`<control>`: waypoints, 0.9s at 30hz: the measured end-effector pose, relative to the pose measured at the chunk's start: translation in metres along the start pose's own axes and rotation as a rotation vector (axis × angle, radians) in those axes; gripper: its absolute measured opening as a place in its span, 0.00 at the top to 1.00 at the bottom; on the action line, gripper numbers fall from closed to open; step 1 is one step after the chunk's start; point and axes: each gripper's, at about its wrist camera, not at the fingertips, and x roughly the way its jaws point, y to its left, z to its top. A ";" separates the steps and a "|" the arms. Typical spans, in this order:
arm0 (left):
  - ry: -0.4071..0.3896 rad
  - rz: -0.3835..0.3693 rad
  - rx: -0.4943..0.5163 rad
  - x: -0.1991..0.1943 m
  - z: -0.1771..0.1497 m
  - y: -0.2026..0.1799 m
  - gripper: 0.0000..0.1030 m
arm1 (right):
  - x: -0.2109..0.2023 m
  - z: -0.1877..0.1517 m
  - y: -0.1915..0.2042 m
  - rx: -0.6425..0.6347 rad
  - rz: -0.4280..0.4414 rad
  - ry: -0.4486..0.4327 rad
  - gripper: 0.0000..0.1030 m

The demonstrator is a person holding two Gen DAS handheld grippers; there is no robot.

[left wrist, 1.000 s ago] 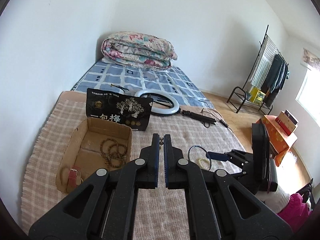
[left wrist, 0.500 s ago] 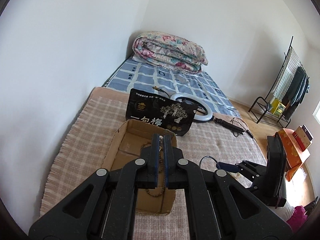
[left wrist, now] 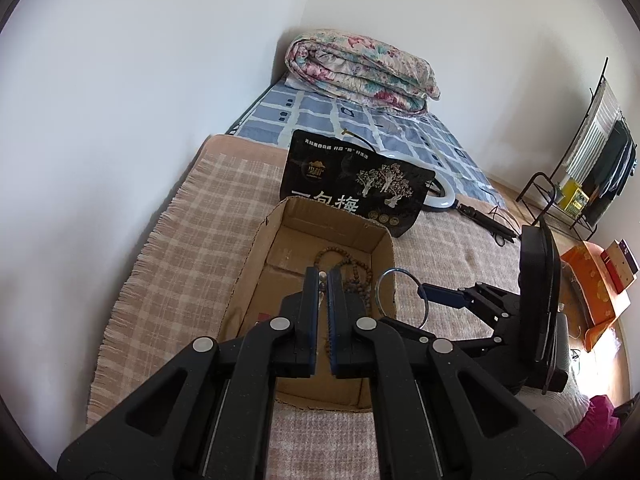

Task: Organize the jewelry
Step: 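Carry the pearl necklace and blue bangle over the cardboard box, then open the left gripper releasing the pearls while the right drops the bangle into the box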

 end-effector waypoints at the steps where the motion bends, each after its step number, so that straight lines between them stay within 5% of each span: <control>1: 0.006 0.001 0.000 0.001 -0.001 0.001 0.98 | 0.004 0.000 0.001 -0.003 -0.001 0.003 0.29; 9: 0.051 0.035 -0.005 0.011 -0.007 0.007 0.97 | 0.024 0.002 0.003 -0.002 -0.004 0.022 0.28; 12: 0.051 0.031 -0.009 0.010 -0.007 0.007 0.76 | 0.023 0.003 0.004 -0.002 -0.014 0.014 0.19; 27: 0.046 0.019 0.023 0.002 -0.011 -0.012 0.76 | -0.018 -0.004 -0.010 0.022 -0.041 -0.022 0.18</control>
